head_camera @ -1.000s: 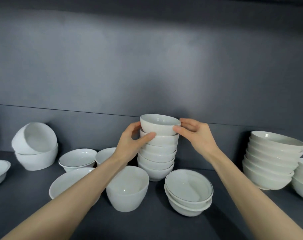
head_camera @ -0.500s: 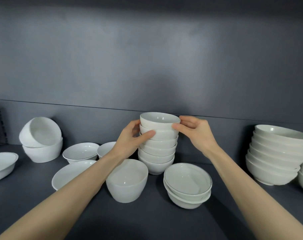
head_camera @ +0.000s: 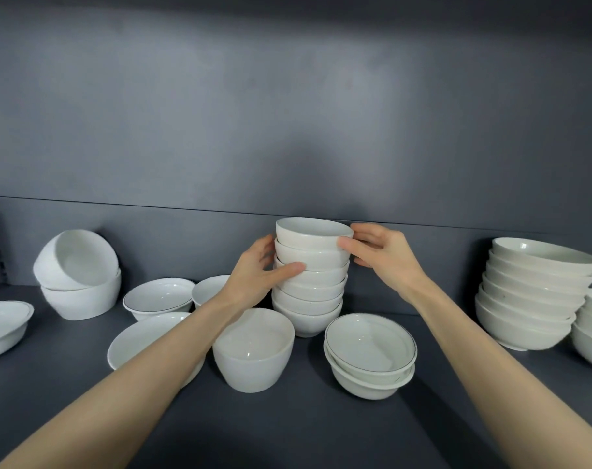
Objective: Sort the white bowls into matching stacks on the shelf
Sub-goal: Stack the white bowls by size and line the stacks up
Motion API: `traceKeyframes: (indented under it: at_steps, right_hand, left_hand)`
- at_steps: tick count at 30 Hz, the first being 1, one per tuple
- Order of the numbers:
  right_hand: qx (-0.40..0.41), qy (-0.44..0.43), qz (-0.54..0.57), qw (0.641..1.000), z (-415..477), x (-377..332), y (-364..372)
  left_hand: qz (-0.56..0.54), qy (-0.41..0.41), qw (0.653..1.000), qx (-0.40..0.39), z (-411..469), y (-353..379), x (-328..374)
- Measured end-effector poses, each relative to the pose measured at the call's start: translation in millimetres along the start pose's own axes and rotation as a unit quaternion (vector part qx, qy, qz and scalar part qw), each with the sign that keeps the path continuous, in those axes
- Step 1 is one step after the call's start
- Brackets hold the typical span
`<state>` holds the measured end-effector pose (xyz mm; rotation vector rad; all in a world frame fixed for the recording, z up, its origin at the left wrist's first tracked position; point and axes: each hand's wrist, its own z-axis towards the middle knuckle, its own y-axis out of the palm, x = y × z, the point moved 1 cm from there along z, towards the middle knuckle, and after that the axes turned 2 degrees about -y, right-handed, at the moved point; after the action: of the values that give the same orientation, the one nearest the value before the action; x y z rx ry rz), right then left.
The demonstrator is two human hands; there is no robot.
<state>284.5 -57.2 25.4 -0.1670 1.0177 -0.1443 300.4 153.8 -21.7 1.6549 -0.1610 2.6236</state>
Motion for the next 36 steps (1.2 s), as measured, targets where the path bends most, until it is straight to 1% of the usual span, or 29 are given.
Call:
traceKeyframes:
  at_steps: [6,13,20,29,36]
  right_hand:
    - [-0.028,0.021,0.010,0.999,-4,0,1]
    - [-0.016,0.031,0.043,0.998,-5,1,4]
    - [-0.013,0.029,0.060,0.998,-5,2,5]
    - [-0.014,0.029,0.052,0.998,-3,5,5]
    - [-0.018,0.038,0.032,0.999,-2,5,4]
  left_hand:
    - [0.005,-0.015,1.000,-0.015,-2,0,-4]
    - [0.022,-0.006,1.000,-0.014,2,-3,-3]
    - [0.017,-0.005,1.000,-0.010,4,-4,-4]
    - [0.032,0.001,0.999,-0.003,9,-7,-7]
    - [0.041,-0.019,0.999,-0.027,7,-7,-4]
